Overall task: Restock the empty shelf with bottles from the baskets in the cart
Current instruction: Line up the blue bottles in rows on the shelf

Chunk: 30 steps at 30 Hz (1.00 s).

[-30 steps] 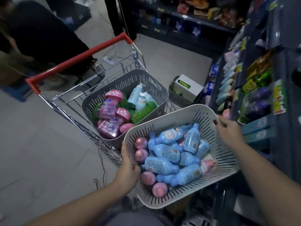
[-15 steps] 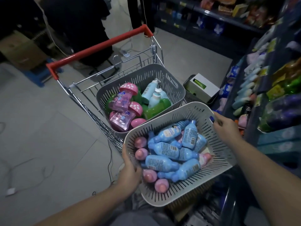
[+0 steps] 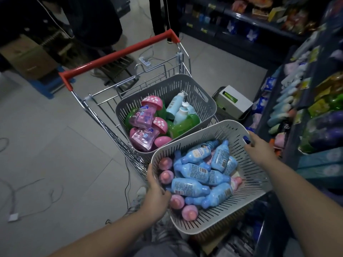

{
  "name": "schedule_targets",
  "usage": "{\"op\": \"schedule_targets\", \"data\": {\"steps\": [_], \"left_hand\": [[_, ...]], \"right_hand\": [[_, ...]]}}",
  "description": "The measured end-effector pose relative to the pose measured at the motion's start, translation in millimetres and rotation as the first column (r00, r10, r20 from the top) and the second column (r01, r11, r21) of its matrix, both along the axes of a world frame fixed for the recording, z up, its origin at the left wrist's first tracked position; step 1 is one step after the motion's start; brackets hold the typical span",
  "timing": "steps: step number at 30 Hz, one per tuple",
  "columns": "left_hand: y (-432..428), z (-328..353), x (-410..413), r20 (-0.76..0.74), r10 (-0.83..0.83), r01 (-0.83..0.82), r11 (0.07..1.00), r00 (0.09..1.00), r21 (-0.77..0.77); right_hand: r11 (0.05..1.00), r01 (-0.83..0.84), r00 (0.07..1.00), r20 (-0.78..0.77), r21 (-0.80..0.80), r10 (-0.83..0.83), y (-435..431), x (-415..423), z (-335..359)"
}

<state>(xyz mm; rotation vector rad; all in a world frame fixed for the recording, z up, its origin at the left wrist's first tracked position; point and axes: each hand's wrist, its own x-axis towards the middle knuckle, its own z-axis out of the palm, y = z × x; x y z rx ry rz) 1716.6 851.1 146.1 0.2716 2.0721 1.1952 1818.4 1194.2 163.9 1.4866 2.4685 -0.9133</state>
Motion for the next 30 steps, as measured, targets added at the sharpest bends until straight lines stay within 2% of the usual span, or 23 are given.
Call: {"op": "schedule_targets", "data": {"steps": [2,4,6,8,9,11,13,15,19,23,27,30], "left_hand": [[-1,0,-1,0.032,-0.007,0.006,1.0,0.999,0.022],[-1,4,-5,-0.008,-0.008,0.008,1.0,1.0,0.028],[0,10,-13,-0.111,-0.007,-0.001,0.998,0.994,-0.069],[4,20,-23,-0.184,-0.026,-0.01,0.98,0.983,-0.197],[8,26,-28,-0.238,-0.053,0.001,0.977,0.97,-0.211],[19,41,-40,-0.367,-0.135,0.054,0.974,0.921,-0.221],[33,47,-50,-0.466,-0.25,0.156,0.96,0.849,-0.231],[48,46,-55,-0.471,-0.392,0.319,0.919,0.79,-0.23],[78,35,-66,-0.32,-0.625,0.588,0.78,0.712,-0.214],[99,10,-78,-0.201,-0.79,0.744,0.613,0.579,-0.265],[103,-11,-92,-0.036,-0.949,0.876,0.302,0.312,-0.377],[97,-29,-101,0.043,-0.976,0.905,0.179,0.212,-0.386]], "right_hand": [[0.999,0.004,1.0,-0.006,0.035,-0.003,-7,-1,-1],[0.988,0.004,0.997,0.072,0.157,-0.015,-18,0,-5],[0.965,0.01,0.989,0.139,0.264,-0.048,-38,5,-7],[0.94,0.01,0.987,0.146,0.34,-0.063,-59,12,-10],[0.933,0.007,0.986,0.151,0.361,-0.065,-69,15,-13],[0.933,-0.014,0.98,0.191,0.36,-0.059,-86,19,-18],[0.956,-0.048,0.97,0.241,0.291,-0.025,-103,21,-22],[0.978,-0.096,0.956,0.291,0.185,0.039,-125,23,-24],[0.981,-0.184,0.917,0.35,-0.06,0.193,-164,18,-25],[0.971,-0.189,0.835,0.495,-0.148,0.238,-185,3,-34],[0.99,-0.105,0.839,0.526,-0.098,0.141,-201,1,-43],[0.994,-0.111,0.837,0.538,-0.011,0.1,-207,-1,-47]]}}
